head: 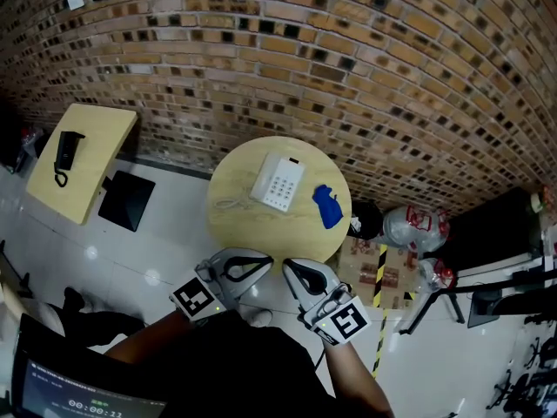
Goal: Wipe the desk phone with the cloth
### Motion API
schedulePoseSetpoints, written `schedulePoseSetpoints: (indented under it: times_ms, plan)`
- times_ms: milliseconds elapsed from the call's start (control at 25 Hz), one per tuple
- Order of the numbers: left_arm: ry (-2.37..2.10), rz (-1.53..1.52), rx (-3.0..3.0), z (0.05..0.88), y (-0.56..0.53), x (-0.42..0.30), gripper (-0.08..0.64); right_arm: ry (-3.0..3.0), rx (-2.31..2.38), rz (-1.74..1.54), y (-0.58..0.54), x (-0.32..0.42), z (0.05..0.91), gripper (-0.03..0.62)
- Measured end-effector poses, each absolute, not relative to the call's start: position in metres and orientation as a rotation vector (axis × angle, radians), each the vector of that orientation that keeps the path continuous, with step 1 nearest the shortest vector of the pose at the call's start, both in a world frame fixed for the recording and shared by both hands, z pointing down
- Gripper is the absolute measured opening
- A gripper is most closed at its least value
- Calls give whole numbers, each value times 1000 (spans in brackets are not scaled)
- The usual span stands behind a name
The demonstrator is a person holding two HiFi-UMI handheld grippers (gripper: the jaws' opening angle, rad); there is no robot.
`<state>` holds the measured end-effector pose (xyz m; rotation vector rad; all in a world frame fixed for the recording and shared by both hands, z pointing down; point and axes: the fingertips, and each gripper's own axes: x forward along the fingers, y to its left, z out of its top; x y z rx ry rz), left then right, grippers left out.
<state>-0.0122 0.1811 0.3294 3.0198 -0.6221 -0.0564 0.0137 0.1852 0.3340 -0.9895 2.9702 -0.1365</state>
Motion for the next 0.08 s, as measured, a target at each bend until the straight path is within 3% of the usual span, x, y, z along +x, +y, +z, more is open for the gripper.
schedulePoseSetpoints:
  times_ms: [80]
  plan:
    - [-621,-62,3018,329,180,-13,0,2969,-990,-137,184,13,334,0]
